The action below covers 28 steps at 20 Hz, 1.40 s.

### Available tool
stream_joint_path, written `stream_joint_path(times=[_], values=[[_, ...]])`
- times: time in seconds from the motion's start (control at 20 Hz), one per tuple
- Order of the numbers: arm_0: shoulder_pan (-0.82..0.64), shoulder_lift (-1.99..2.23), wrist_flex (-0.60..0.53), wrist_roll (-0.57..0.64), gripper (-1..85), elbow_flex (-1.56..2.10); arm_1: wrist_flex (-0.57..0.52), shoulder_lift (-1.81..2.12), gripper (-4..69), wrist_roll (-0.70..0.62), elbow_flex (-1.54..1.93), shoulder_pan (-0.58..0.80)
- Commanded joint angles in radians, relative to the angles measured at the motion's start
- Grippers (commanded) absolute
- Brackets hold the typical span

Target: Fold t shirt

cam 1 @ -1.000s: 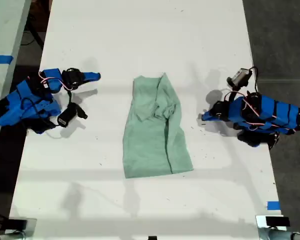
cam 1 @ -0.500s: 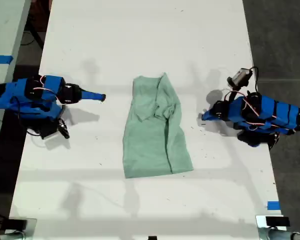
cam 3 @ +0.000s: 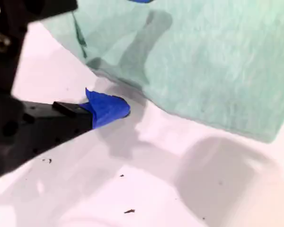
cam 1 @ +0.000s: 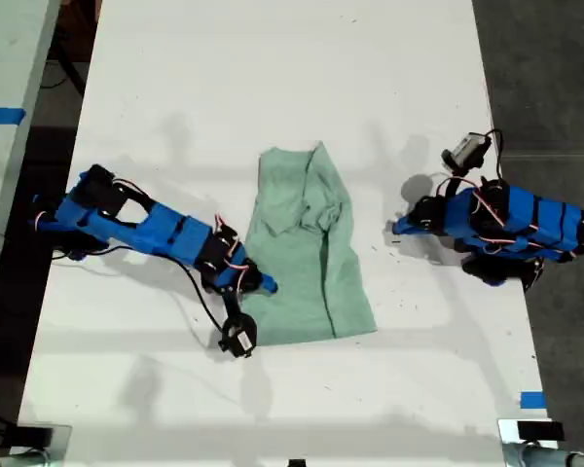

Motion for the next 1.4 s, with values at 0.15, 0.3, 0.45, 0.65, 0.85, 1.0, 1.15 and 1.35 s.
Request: stream_joint_path(times=[0.15, 0.3, 0.45, 0.65, 0.85, 1.0, 1.15, 1.35], values=[[0.037, -0.083, -0.098, -0.072, 23.9, -0.097, 0.008, 0.008, 1.5, -0.005, 0.043, -0.003], [0.041, -0.071, -0.066, -0.094, 6.9, -0.091, 0.008, 0.008, 1.5, -0.008, 0.043, 0.000], [0.037, -0.025, -0.020, -0.020, 3.7, -0.094, 0.008, 0.008, 1.5, -0.009, 0.043, 0.000], [0.026, 0.095, 0.100, 0.083, 1.7, -0.107, 0.008, 0.008, 1.5, -0.009, 0.043, 0.002], [-0.014, 0.212, 0.071, 0.262, 2.3, -0.115, 0.008, 0.008, 1.5, -0.011, 0.043, 0.003], [-0.048, 0.232, -0.150, 0.503, 2.5, -0.115, 0.008, 0.008, 1.5, -0.011, 0.043, 0.003], [-0.072, 0.190, -0.325, 0.658, 2.9, -0.115, 0.008, 0.008, 1.5, -0.014, 0.043, 0.003], [-0.077, 0.115, -0.598, 0.851, 40.4, -0.110, 0.008, 0.008, 1.5, -0.017, 0.043, 0.003]])
